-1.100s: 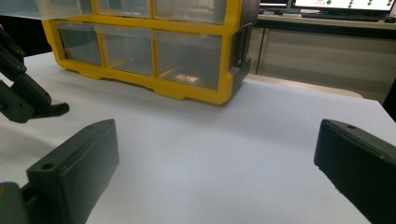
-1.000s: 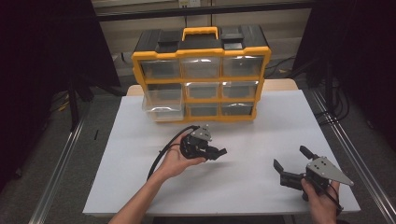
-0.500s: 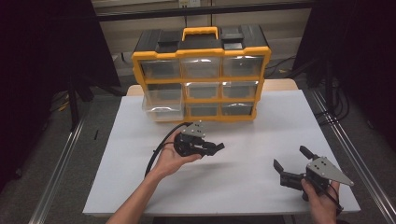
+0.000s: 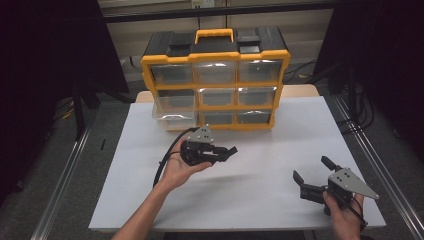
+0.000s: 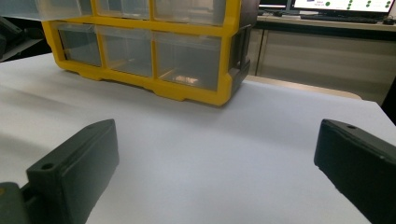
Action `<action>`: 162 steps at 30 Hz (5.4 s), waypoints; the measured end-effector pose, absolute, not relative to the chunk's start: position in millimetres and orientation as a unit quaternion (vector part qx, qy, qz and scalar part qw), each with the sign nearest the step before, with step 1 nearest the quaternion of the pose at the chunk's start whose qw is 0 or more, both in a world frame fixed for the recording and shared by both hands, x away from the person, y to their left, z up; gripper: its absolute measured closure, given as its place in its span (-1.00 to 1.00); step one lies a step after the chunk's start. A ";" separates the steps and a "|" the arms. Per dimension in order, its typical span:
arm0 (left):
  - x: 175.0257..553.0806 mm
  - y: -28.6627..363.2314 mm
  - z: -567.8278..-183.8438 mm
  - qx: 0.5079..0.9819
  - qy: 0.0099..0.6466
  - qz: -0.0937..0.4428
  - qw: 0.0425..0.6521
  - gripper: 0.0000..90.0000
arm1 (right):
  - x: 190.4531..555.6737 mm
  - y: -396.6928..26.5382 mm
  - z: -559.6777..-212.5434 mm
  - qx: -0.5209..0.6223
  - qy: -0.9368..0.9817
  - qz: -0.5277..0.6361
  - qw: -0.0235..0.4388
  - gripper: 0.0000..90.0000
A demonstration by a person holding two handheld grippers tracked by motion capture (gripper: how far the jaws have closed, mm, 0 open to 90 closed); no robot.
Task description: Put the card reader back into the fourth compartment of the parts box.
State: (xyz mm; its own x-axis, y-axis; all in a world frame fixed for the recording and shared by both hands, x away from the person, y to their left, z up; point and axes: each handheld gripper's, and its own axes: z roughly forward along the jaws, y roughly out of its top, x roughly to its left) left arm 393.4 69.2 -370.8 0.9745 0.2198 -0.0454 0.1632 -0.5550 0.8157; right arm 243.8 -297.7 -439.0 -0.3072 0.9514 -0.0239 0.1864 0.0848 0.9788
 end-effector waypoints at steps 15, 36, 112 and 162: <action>396.5 92.3 -350.5 0.861 0.127 0.052 0.490 0.64 | 244.5 -297.7 -439.2 0.445 0.638 0.500 0.381 -1.00; 394.6 114.7 -321.6 0.850 0.132 0.093 0.501 0.64 | 244.7 -299.0 -439.8 0.438 0.646 0.497 0.379 -1.00; 442.0 186.8 -225.0 0.866 0.214 0.166 0.421 0.64 | 245.2 -299.0 -440.0 0.444 0.637 0.503 0.379 -1.00; 490.2 159.9 -257.6 0.920 0.216 0.117 0.304 0.64 | 245.3 -299.3 -440.2 0.441 0.639 0.504 0.377 -1.00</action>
